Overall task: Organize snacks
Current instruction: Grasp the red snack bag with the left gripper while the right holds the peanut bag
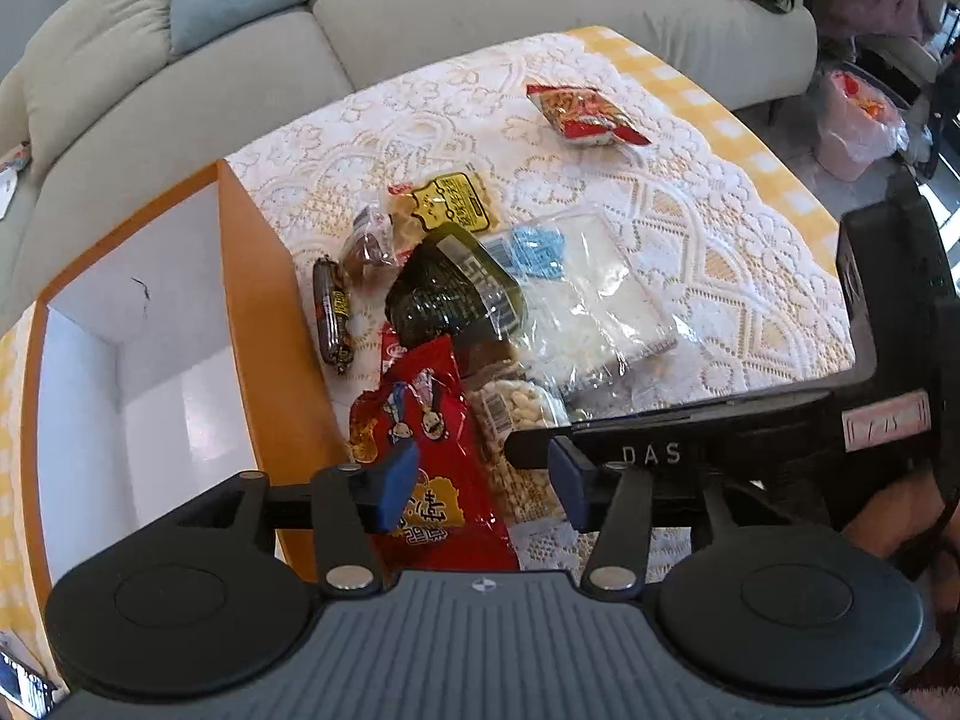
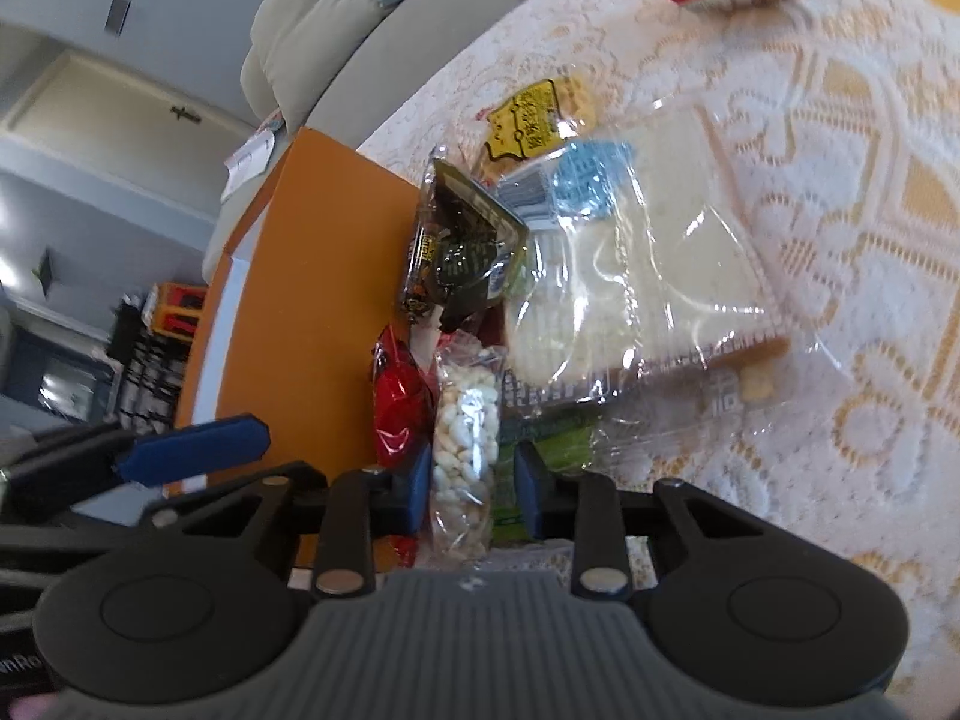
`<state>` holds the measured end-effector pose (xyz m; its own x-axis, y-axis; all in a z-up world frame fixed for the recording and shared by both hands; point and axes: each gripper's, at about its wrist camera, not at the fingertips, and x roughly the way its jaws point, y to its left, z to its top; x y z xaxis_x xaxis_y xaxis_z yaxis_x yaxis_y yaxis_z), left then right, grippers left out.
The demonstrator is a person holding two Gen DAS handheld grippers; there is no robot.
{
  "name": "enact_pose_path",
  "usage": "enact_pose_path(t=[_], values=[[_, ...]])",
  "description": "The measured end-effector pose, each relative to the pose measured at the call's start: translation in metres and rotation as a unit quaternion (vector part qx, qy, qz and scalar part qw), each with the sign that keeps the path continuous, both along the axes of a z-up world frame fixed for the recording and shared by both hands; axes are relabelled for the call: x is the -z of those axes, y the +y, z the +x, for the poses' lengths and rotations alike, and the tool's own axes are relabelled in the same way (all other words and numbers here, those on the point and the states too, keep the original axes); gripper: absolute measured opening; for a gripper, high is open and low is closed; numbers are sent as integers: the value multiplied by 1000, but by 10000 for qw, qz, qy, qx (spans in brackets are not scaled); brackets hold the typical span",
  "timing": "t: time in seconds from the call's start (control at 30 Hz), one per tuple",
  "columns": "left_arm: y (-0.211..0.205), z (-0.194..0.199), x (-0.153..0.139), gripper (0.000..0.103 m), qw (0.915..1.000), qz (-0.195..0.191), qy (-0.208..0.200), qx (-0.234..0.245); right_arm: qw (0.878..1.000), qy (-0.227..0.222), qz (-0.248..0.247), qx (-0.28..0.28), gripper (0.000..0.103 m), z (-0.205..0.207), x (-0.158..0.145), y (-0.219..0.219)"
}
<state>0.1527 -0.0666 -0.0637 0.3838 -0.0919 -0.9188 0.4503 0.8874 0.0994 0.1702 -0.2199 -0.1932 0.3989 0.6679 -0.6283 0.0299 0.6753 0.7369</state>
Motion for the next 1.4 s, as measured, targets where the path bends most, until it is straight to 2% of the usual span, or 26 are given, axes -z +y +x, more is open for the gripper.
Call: enact_pose_path(t=[0.07,0.27,0.5,0.6,0.77,0.93,1.07,1.13,1.27,1.4], values=[[1,1,2,62,10000,17,53,4,10000,10,68,-47,21,1,2,0],[-8,-4,13,64,9992,269,137,252,9999,-128,19,-14,20,-4,-10,-7],[-25,-12,44,65,9932,925,228,665,9997,25,222,43,20,-3,-1,-16],[-30,-16,59,68,9884,1281,163,798,9999,-42,143,-13,20,-4,-3,-16],[-31,-25,71,67,9787,1799,-27,984,9998,-171,-78,-74,20,-4,-9,-13],[-31,-29,61,60,9763,1920,-304,952,9995,-273,-135,-53,20,-5,-14,-18],[-33,-32,55,59,9646,2386,-810,782,9997,-200,-67,-135,20,-3,-9,-17],[-31,-29,57,59,9613,2537,-901,590,9997,-151,-33,-183,20,-2,-6,-15],[-24,-16,60,59,9635,2497,-952,159,9995,-105,1,-305,20,-1,-2,-9],[-22,-10,63,59,9657,2323,-1156,70,9994,-138,36,-329,22,0,1,-6]])
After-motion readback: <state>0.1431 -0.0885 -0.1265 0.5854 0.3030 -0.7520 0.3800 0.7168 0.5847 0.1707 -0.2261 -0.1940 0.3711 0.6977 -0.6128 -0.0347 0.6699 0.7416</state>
